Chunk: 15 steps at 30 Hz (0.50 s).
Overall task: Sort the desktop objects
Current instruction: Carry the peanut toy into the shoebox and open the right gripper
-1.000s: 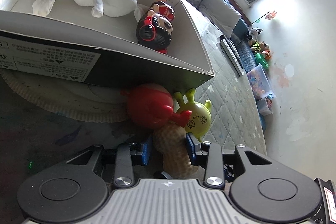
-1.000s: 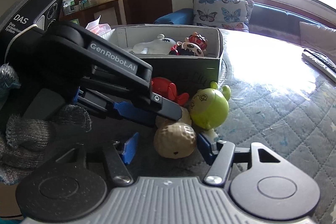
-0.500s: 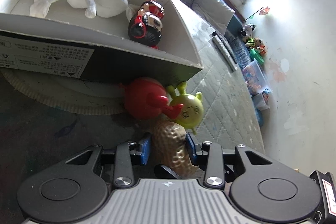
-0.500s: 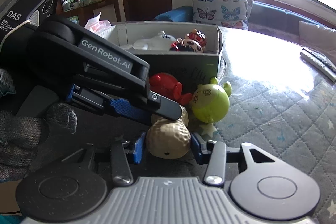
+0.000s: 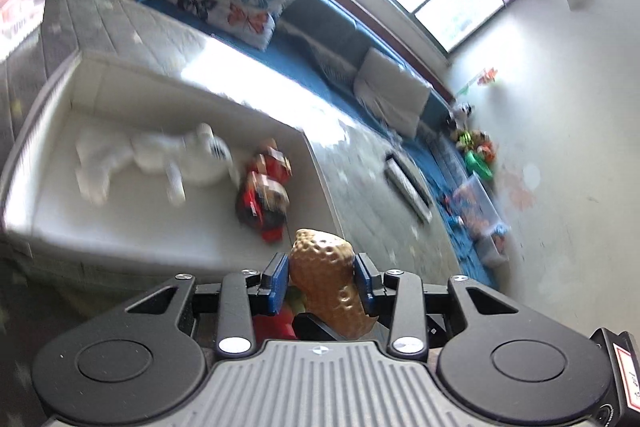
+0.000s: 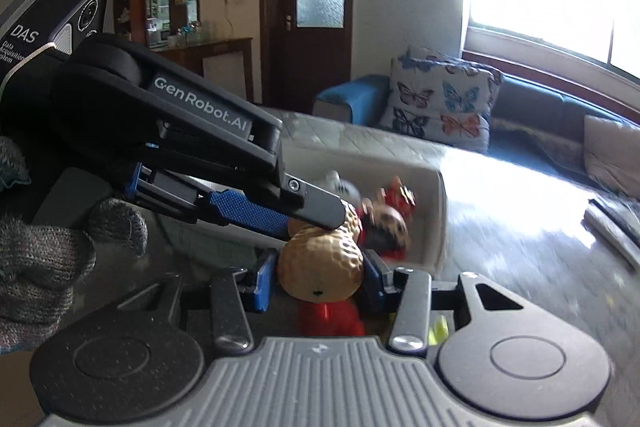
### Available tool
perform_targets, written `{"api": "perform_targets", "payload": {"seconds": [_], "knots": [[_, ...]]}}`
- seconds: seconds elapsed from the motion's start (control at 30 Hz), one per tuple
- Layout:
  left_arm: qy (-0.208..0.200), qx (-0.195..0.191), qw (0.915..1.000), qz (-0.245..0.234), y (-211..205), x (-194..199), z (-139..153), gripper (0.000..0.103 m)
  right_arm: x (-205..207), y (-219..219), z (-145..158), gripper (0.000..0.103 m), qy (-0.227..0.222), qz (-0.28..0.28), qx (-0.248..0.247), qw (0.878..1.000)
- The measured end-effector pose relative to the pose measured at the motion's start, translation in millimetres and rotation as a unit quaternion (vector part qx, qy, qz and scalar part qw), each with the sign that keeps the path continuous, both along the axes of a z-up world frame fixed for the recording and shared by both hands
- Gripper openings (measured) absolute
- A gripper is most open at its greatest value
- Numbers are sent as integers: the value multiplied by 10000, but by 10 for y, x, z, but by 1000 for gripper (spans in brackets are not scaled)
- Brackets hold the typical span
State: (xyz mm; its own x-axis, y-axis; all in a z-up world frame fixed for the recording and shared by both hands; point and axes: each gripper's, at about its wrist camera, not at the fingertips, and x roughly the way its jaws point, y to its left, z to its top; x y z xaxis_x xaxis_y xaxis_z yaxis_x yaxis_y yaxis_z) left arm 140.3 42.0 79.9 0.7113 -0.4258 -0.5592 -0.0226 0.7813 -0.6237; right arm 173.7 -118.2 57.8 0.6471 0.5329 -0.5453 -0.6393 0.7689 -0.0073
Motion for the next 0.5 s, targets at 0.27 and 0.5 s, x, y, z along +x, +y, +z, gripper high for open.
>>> {"api": "perform_targets", "payload": {"seconds": [0.27, 0.5], "knots": [[147, -90, 9995, 273, 431, 582, -132, 39, 713, 382, -54, 45, 356, 209, -51, 9991], [544, -164, 9977, 369, 623, 871, -471, 38, 1047, 577, -370, 45, 897, 371, -320, 9948]]}}
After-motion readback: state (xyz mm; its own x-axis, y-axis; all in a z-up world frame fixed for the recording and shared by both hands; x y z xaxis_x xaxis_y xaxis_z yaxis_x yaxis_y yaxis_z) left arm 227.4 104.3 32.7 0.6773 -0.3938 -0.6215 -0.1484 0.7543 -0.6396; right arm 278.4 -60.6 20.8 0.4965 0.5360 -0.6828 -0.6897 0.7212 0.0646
